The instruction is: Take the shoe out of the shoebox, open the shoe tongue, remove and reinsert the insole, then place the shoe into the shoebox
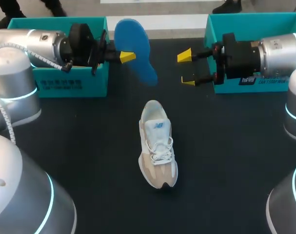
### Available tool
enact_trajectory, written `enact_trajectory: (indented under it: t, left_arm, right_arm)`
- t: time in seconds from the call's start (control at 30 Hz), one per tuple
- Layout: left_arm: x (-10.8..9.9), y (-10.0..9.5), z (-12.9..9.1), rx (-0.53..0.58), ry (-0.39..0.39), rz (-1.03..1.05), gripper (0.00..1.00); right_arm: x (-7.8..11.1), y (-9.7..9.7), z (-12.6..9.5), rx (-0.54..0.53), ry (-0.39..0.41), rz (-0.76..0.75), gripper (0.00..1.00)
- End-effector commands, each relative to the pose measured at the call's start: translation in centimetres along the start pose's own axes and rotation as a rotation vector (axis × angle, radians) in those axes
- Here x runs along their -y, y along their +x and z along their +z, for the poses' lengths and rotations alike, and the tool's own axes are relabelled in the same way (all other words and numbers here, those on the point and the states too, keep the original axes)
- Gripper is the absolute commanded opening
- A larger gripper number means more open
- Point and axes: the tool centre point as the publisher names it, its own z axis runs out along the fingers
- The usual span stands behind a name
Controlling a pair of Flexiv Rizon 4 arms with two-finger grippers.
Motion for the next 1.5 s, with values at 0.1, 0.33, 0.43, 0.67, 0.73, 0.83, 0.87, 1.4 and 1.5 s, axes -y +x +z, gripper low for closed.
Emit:
enact_trajectory:
  t: [0.1, 0.33, 0.43, 0.67, 0.73, 0.83, 0.87, 1.4, 1.5]
  left_arm:
    - [0.0, 0.1, 0.0, 0.013, -0.018, 0.375, 0.00]
    - [0.0, 0.1, 0.0, 0.013, -0.018, 0.375, 0.00]
    - [0.0, 0.1, 0.0, 0.013, -0.018, 0.375, 0.00]
    - [0.0, 0.1, 0.0, 0.013, -0.018, 0.375, 0.00]
    - [-0.3, 0.1, -0.1, -0.036, -0.049, 0.552, 0.00]
    - [-1.1, 0.3, -0.4, -0.059, -0.081, 0.769, 0.00]
    - [-1.3, 0.4, -0.4, -0.057, -0.088, 0.827, 0.00]
    - [-5.0, 0.1, -0.1, 0.065, -0.212, 1.362, 0.00]
    - [-5.4, 0.0, 0.1, 0.072, -0.209, 1.394, 0.00]
  right_arm:
    - [-0.1, -0.1, 0.3, 0.000, -0.001, 0.000, 1.00]
    - [-0.1, -0.1, 0.3, 0.000, -0.001, 0.000, 1.00]
    - [-0.1, -0.1, 0.3, 0.000, -0.001, 0.000, 1.00]
    - [-0.1, -0.1, 0.3, 0.000, -0.001, 0.000, 1.00]
    - [-0.1, -0.1, 0.3, 0.000, -0.001, 0.000, 1.00]
    - [-0.1, -0.1, 0.3, 0.000, -0.001, 0.000, 1.00]
    - [-0.1, -0.1, 0.3, 0.000, -0.001, 0.000, 1.00]
    - [-0.8, -0.3, 2.1, -0.026, 0.044, -0.008, 1.00]
    - [-1.2, -0.2, 3.2, -0.036, 0.057, -0.011, 1.00]
